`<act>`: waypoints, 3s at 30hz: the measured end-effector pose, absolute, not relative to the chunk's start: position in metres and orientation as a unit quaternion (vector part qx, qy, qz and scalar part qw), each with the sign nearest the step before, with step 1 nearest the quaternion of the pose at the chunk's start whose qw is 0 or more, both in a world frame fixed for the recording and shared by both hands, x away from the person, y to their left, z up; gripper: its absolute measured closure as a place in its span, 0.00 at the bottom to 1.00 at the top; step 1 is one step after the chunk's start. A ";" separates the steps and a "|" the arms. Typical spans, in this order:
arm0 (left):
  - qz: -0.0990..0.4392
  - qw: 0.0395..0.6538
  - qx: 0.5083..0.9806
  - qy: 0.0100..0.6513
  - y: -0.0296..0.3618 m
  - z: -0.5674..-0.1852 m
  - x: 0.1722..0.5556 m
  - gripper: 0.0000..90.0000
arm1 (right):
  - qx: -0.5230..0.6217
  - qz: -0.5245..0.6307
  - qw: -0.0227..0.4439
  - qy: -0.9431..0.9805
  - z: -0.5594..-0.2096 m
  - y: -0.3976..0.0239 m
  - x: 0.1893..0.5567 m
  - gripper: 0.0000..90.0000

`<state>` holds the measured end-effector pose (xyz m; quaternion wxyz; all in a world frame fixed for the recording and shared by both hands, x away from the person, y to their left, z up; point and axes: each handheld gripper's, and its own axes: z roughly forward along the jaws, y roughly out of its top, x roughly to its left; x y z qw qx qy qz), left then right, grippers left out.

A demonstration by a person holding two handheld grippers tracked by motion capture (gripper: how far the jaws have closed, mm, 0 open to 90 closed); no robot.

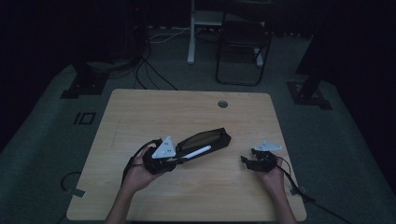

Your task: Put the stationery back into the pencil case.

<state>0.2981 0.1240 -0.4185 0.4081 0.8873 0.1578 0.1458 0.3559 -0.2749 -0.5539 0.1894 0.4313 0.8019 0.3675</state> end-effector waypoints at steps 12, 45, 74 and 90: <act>0.154 0.414 0.883 0.160 0.126 -0.409 0.303 0.88 | 0.431 0.368 0.189 0.802 -0.554 -0.275 0.356 0.40; 0.160 0.419 0.880 0.159 0.122 -0.394 0.326 0.88 | 0.431 0.368 0.189 0.802 -0.554 -0.275 0.356 0.40; 0.159 0.413 0.882 0.161 0.114 -0.385 0.347 0.88 | 0.430 0.367 0.189 0.803 -0.554 -0.275 0.356 0.40; 0.157 0.412 0.881 0.172 0.108 -0.390 0.361 0.88 | 0.430 0.367 0.189 0.803 -0.554 -0.275 0.356 0.40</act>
